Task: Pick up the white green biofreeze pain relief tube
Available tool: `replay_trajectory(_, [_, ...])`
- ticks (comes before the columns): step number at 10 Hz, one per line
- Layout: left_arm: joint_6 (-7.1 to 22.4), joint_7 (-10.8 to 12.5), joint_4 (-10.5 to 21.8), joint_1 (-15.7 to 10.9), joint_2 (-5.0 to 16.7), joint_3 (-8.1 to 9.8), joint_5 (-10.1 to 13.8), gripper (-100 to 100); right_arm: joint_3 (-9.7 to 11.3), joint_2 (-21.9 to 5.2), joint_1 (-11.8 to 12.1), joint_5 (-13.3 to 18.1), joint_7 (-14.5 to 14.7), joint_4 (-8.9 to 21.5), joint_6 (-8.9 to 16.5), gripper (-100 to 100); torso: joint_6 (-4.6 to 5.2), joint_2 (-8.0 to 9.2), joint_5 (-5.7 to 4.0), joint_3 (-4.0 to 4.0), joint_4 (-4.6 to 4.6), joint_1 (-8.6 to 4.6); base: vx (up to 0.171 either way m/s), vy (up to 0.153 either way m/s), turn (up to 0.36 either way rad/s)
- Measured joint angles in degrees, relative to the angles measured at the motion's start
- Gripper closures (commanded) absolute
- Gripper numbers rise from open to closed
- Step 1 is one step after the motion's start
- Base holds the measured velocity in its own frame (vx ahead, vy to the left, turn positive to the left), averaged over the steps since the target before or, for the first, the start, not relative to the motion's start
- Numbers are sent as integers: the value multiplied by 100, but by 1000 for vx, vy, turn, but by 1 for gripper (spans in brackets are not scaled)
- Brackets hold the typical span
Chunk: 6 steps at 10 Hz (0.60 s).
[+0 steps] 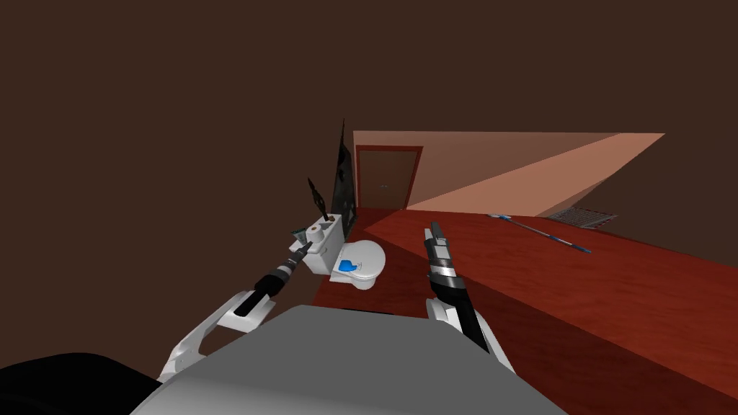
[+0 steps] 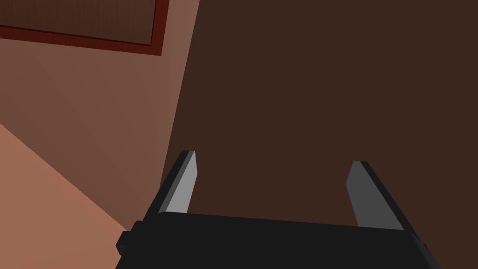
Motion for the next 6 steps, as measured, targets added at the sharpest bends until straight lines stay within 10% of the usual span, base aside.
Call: replay_trajectory(6, [987,-144,776,25,911,108,-115,-100,0,0,1,0,0,0,0,0,-3,1,-1,1,0,-1,6,-45,-109])
